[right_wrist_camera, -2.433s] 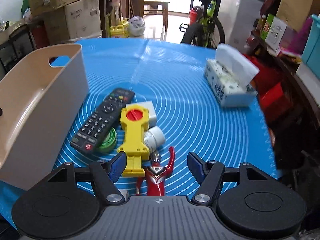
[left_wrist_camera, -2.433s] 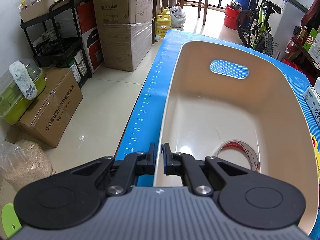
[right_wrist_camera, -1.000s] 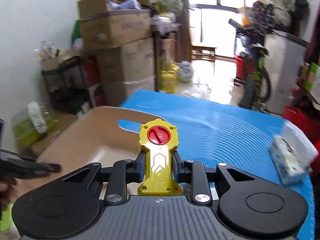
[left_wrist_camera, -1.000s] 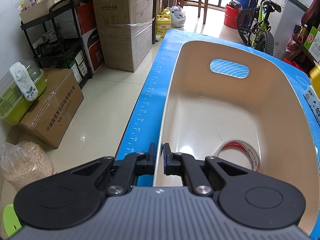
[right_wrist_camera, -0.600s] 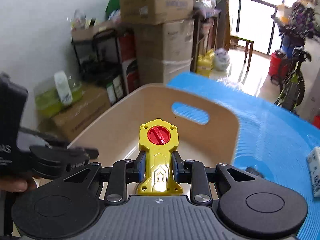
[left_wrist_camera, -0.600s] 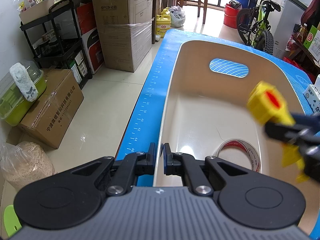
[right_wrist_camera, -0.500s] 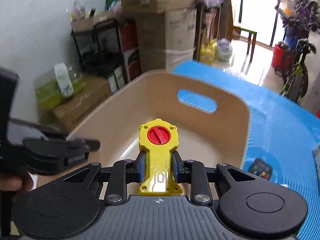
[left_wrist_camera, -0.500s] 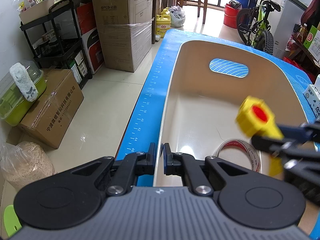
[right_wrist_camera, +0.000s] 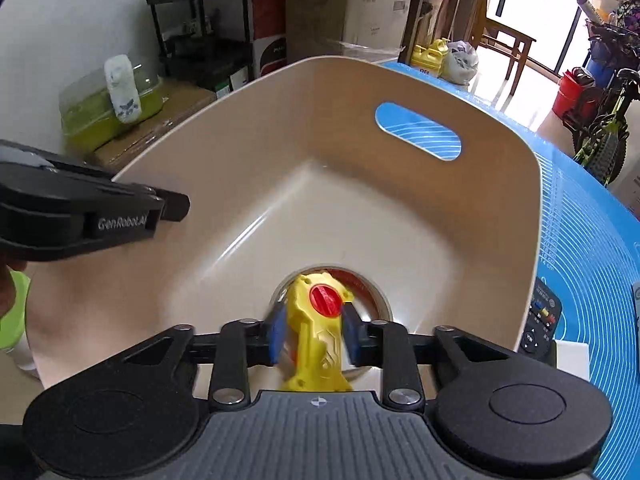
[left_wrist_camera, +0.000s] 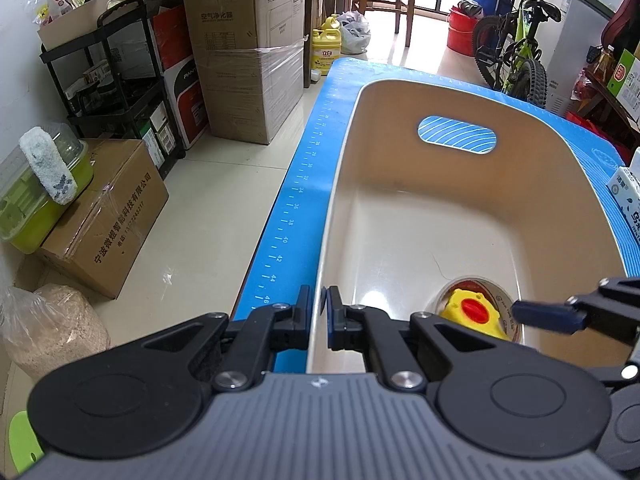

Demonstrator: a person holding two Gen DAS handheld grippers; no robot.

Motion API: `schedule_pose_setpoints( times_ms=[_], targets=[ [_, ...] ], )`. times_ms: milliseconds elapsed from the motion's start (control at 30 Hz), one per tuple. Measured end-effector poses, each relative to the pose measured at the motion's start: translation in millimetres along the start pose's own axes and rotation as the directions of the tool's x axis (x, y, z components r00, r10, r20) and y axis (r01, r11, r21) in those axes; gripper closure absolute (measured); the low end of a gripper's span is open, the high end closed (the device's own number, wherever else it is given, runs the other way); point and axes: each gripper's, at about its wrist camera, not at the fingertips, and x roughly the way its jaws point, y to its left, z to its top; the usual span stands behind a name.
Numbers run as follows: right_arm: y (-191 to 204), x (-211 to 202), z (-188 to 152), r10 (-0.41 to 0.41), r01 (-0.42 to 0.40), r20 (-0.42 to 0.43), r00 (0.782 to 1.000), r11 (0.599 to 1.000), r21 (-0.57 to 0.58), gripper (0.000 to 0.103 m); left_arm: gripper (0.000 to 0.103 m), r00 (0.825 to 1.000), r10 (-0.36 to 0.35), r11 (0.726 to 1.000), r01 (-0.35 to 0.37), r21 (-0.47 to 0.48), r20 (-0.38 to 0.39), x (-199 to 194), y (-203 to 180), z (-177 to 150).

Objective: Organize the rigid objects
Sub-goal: 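Lower the yellow-red toy into the basket and open the right gripper, then grasp the white charger with the right gripper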

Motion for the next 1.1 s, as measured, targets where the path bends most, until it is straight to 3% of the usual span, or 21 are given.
schedule_pose_setpoints(
  times_ms=[367, 567, 800, 1100],
  targets=[
    [-34.8, -63.4, -7.6, 0.026, -0.045, 0.171, 0.985, 0.993, 0.108, 0.034, 0.095, 1.0, 0.001, 1.0, -0.001, 0.001, 0.0, 0.2, 0.1, 0.1],
    [-65.0, -106.0, -32.1, -0.047, 0.009, 0.234, 0.971, 0.987, 0.162, 0.03, 0.095, 1.0, 0.0, 1.0, 0.0, -0.001, 0.001, 0.2, -0.1, -0.1],
    [-103.0, -119.8, -80.9, -0.143, 0.1, 0.166, 0.976, 0.964, 0.246, 0.028, 0.095, 1.0, -0.002, 1.0, 0.002, -0.003, 0.001, 0.1, -1.9, 0.3],
    [-121.4, -78.6, -135.5, -0.158, 0.154, -0.016, 0.987, 0.933, 0.324, 0.028, 0.095, 1.0, 0.0, 1.0, 0.0, 0.0, 0.001, 0.2, -2.2, 0.1]
  ],
)
